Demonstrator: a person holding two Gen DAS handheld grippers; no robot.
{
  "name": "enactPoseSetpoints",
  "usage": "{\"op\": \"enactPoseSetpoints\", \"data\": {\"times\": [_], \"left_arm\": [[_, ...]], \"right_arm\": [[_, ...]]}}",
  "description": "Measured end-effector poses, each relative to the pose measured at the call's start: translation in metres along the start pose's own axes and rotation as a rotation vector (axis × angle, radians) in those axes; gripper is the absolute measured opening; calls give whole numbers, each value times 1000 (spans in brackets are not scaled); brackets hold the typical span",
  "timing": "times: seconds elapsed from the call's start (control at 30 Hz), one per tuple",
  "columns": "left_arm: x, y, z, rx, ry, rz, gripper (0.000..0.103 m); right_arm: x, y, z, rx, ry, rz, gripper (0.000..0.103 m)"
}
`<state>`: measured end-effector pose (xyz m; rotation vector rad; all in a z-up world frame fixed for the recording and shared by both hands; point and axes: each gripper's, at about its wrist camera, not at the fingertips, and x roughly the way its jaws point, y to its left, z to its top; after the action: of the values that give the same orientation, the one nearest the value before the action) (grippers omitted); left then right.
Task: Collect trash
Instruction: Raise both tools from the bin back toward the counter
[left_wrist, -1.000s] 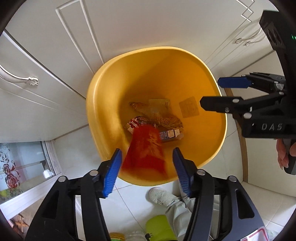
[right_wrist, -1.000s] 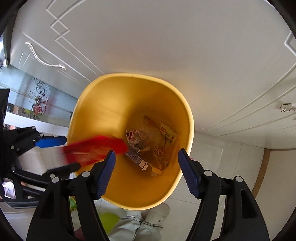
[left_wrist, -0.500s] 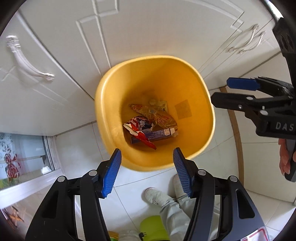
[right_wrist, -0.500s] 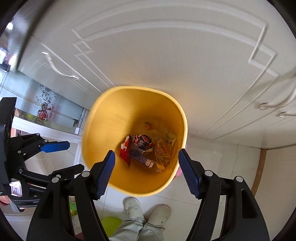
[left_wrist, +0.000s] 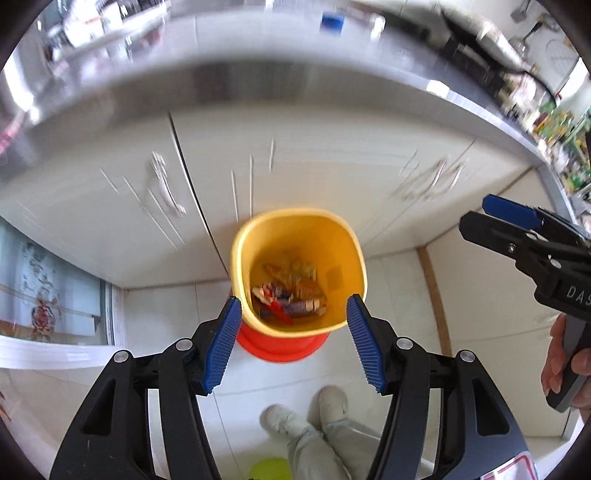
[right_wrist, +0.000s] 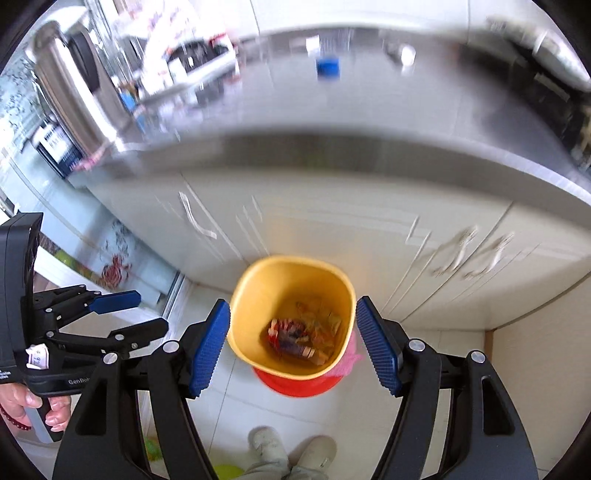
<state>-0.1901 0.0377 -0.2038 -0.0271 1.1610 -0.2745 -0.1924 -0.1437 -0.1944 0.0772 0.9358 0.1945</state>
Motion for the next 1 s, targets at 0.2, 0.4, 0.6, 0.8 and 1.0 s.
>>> {"op": "enactPoseSetpoints", "data": {"times": [0.2,0.4,0.6,0.8,1.0], "left_arm": [[-49,-4,24,-17,-131,-3,63],[-71,-4,63,-8,-210,8,71],[-65,-3,119,-1,-251,26,73],[-30,-25,179,23,-225,17,73],[14,-48,229,26,-200,-10,73]], "right_arm": [[-62,4,25,-11,-143,-43,71],[-80,-5,57,8,-224,-74,72],[-66,-23,100,29,-256,-78,72],[-39,-54,155,25,-253,-87,72],[0,-95,218,28,-237,-110,72]]}}
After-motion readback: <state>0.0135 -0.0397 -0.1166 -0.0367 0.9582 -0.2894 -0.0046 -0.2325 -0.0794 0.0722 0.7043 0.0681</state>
